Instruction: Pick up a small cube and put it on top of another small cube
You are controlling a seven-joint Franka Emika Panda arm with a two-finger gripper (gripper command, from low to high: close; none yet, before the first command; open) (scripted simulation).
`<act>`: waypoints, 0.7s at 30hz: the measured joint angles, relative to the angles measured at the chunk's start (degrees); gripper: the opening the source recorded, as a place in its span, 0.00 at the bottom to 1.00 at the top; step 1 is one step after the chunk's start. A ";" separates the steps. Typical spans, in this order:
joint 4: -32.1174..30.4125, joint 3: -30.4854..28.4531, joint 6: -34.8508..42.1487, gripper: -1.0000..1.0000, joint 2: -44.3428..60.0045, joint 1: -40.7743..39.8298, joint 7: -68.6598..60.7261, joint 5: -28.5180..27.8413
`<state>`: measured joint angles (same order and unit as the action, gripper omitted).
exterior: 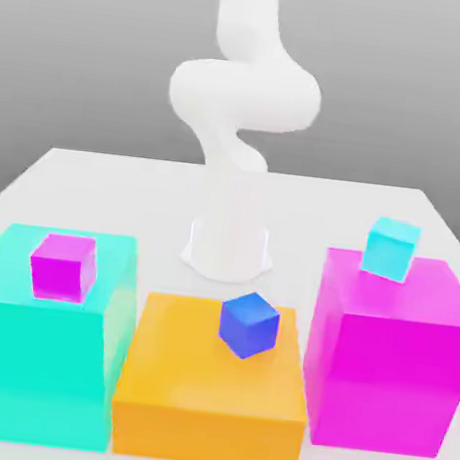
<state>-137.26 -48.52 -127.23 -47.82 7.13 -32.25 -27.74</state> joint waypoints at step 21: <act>0.70 -69.19 -11.64 0.50 4.86 55.83 -31.10 -37.88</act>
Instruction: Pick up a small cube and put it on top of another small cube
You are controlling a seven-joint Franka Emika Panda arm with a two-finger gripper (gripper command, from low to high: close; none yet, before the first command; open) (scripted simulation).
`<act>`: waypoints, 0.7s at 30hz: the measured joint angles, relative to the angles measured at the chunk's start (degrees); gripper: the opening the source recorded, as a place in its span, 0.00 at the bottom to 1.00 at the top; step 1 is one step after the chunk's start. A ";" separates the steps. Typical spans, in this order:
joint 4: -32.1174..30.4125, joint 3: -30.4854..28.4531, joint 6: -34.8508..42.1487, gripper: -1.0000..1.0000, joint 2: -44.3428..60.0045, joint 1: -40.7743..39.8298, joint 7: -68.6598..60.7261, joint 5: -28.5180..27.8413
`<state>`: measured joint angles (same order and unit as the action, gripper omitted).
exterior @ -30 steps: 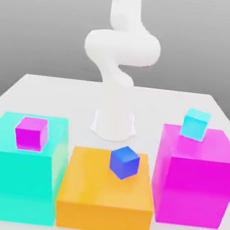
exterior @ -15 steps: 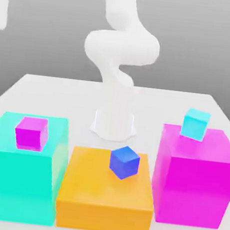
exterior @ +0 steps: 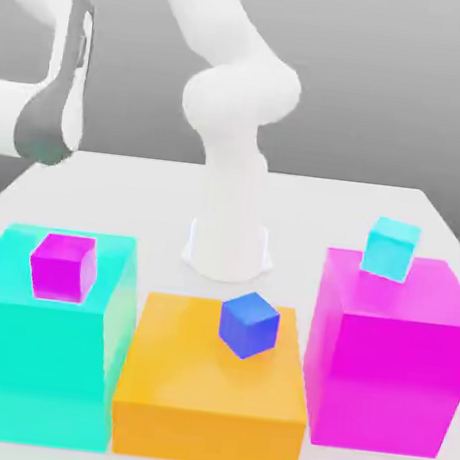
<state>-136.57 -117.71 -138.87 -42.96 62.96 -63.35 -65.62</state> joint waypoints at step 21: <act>-0.87 32.87 12.87 0.00 7.64 -16.29 -1.60 10.80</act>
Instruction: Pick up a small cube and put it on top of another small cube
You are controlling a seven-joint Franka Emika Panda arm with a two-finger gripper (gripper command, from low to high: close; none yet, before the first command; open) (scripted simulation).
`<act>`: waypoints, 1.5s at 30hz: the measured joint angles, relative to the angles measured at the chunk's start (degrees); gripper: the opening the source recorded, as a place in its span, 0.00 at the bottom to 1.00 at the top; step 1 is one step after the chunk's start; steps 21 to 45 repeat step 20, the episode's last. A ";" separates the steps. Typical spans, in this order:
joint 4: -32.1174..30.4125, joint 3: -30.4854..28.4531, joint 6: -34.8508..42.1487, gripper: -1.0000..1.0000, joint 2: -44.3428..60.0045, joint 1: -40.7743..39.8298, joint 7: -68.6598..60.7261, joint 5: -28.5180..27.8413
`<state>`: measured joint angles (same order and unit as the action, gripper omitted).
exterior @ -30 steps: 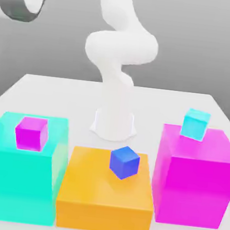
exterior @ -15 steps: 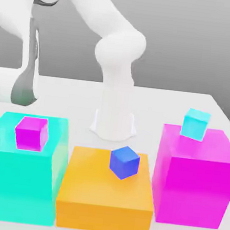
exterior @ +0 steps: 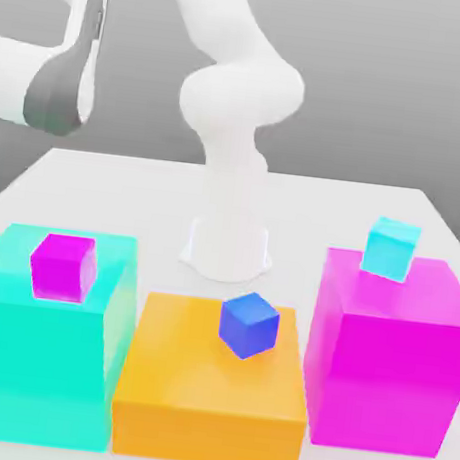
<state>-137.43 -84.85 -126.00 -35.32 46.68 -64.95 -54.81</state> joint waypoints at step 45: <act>4.20 15.70 17.44 1.00 -8.01 10.57 -19.44 11.76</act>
